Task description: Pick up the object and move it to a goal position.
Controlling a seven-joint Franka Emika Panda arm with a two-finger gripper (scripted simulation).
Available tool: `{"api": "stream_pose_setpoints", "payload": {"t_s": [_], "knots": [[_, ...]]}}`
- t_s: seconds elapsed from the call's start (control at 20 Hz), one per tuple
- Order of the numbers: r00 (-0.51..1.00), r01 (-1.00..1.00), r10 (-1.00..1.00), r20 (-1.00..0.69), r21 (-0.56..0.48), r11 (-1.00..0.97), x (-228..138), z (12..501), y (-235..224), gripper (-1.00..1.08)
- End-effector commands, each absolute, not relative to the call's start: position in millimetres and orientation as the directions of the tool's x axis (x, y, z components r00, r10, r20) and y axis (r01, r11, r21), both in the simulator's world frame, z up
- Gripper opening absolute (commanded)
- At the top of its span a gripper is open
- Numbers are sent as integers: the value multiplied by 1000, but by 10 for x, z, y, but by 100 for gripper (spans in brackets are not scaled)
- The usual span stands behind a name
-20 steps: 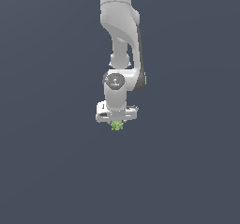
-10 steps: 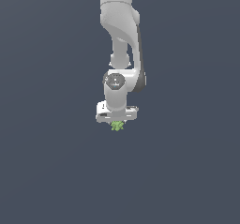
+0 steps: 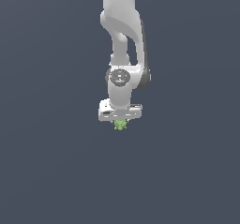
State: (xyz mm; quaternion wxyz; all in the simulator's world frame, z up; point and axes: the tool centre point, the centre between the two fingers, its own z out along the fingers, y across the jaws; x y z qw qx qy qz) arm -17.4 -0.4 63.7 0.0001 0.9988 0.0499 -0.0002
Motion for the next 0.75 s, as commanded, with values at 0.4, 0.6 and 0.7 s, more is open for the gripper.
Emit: {"api": "stream_pose_setpoints", "payload": {"t_s": [0.4, 0.6, 0.7], "knots": [[995, 100, 100, 0, 0, -995, -14, 1068, 303, -100], [995, 100, 100, 0, 0, -995, -3, 1070, 306, -100], [995, 100, 100, 0, 0, -995, -5, 1057, 297, -100]]}}
